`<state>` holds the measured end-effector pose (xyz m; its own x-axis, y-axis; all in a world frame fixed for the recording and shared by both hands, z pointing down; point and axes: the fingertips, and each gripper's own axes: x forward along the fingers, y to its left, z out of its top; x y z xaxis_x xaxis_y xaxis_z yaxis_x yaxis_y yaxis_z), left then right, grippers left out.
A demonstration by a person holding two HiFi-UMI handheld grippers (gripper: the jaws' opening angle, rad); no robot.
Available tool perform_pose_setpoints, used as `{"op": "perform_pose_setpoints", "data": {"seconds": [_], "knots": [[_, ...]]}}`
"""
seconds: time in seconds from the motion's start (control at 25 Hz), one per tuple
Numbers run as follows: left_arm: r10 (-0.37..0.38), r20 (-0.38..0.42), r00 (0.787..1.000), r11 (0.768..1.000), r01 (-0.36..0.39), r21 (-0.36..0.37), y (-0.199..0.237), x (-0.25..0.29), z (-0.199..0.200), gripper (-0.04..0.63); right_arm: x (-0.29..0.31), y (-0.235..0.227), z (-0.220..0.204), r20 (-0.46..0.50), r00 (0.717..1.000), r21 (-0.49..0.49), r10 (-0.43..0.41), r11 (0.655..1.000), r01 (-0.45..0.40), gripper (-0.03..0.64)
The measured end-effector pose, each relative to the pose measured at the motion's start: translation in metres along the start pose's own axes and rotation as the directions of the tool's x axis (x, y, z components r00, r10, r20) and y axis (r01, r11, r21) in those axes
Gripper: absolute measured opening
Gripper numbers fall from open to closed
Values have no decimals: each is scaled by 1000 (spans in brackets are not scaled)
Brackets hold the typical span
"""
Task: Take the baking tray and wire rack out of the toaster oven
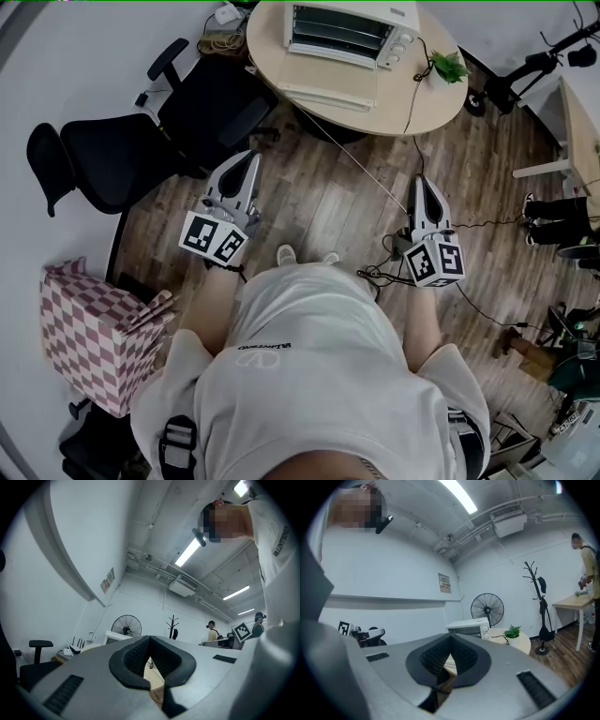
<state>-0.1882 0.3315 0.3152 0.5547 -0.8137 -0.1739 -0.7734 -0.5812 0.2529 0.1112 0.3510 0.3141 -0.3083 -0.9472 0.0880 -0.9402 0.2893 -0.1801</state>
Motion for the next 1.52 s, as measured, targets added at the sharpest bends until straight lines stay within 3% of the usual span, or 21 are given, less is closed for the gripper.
{"op": "perform_pose_setpoints", "data": {"seconds": [0.36,0.8,1.52], "knots": [[-29,-43,999,999,28,-31,20,-16,-18,2,11,26,-17,-20,1000,5,-17,1000,17,-5],[-25,-33,999,999,23,-37,36,-2,-17,2,35,27,-15,-22,1000,-6,-4,1000,4,-5],[-25,-74,997,999,23,-32,43,107,-42,2,113,-51,-16,-44,999,43,21,999,-19,-5]]}}
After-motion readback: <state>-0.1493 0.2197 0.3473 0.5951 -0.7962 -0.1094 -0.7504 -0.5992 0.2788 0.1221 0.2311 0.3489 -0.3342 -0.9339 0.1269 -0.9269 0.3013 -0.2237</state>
